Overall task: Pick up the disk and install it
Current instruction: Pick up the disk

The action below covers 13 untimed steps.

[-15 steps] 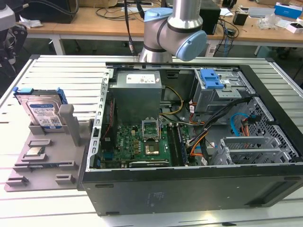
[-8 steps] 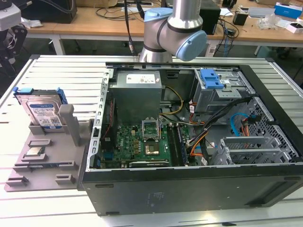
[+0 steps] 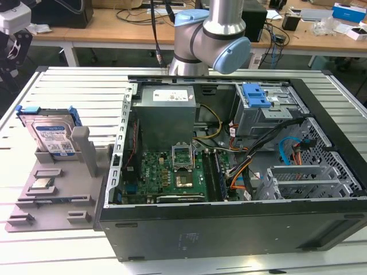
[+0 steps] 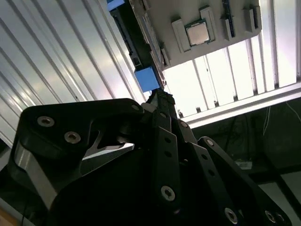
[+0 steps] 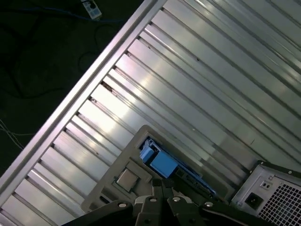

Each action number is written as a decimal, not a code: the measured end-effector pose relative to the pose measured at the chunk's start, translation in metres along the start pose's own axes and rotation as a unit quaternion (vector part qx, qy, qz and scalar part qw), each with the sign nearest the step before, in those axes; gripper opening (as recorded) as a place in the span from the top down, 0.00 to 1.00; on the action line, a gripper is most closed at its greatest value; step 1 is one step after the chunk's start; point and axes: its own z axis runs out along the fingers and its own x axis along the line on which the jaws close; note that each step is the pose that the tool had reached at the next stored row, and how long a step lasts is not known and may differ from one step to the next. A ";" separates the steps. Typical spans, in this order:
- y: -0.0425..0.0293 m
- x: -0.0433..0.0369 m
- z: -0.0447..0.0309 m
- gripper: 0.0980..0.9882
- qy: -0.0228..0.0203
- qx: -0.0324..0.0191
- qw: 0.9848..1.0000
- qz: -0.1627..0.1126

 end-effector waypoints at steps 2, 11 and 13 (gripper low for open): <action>0.0000 0.0000 0.0000 0.99 0.001 0.000 1.000 -0.016; 0.0000 0.0000 0.0000 0.99 0.003 -0.002 0.997 -0.072; 0.0000 0.0000 0.0000 0.99 0.004 -0.002 0.996 -0.088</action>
